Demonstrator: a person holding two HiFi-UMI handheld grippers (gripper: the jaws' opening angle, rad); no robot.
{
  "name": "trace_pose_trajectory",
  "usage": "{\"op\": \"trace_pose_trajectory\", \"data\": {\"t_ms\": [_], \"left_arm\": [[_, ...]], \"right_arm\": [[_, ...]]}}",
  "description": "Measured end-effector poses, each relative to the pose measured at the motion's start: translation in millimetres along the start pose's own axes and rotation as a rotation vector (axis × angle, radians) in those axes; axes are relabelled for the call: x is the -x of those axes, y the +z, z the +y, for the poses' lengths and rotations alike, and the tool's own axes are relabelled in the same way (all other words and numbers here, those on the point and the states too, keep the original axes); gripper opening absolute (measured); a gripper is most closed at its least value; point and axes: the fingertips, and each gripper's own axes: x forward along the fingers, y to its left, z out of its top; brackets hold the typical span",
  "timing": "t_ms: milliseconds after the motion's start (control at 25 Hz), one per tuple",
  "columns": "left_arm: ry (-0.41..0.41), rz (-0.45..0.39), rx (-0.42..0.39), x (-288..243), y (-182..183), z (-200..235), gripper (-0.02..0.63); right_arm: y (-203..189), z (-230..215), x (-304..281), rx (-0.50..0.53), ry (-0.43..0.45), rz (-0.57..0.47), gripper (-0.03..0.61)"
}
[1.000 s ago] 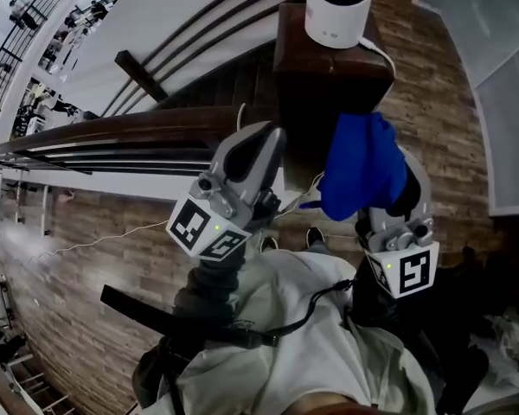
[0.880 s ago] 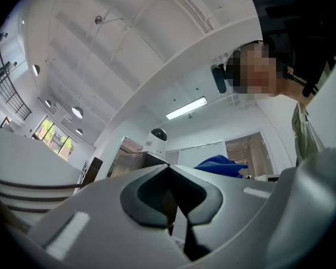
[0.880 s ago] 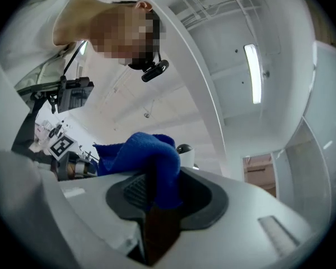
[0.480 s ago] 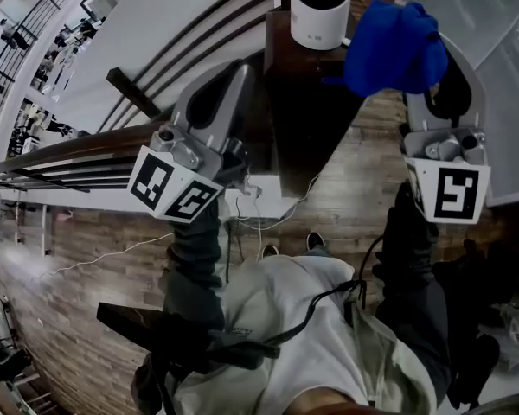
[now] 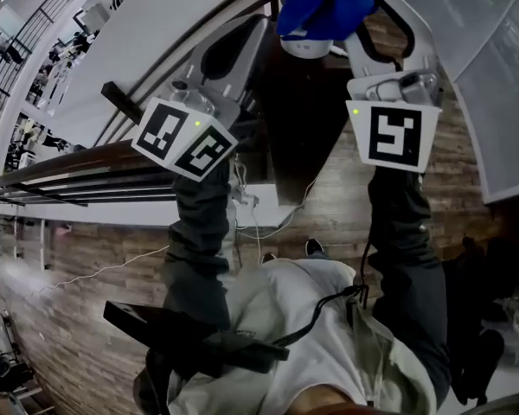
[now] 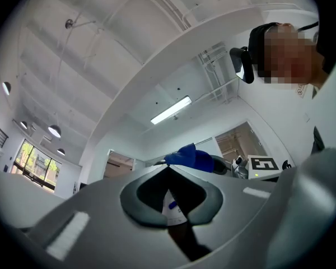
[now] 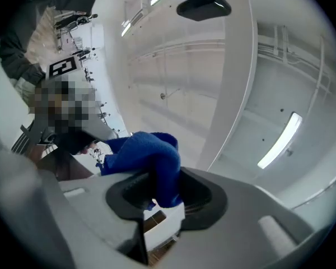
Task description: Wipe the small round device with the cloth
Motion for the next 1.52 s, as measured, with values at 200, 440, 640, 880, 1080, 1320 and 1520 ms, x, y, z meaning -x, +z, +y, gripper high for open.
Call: {"op": "trace_pose_trajectory", "data": {"t_ms": [200,440,640,880,1080,1320,1520], "left_arm": [[0.005,0.003,-0.008,-0.6,-1.9,-2.2,0.002],[0.029,-0.007,-0.020,-1.8,5.4,-2.5,0.002],[0.035,-0.009,-0.009,0.4,-2.9,-1.0,0.002],[0.059,-0.021,-0.016,4.9,10.7,-4.1,0.002],[0.094,-0.015,-0.079,19.4,15.7,-1.4,0.002],[0.116,0.098,-0.177,36.5,-0.6,-9.8,0.002],[0.152,0.103,-0.162,49.4,-12.8,-1.7,0.002]], "right_arm": [[-5.5,35.8,22.9,0.074,0.128,0.041,0.121],[-5.5,13.3,28.1,-0.056,0.161,-0.001,0.121],[-23.5,-47.5,7.4,-0.092,0.002,0.071,0.121],[-5.8,-13.1,-10.8,-0.060,0.132,0.019,0.120],[-33.6,28.9,16.6,0.001,0.262,0.089,0.120],[-26.5,-4.9,18.0,0.070,0.162,0.093,0.120],[3.5,-32.8,-12.2,0.230,0.035,0.090,0.120]]}}
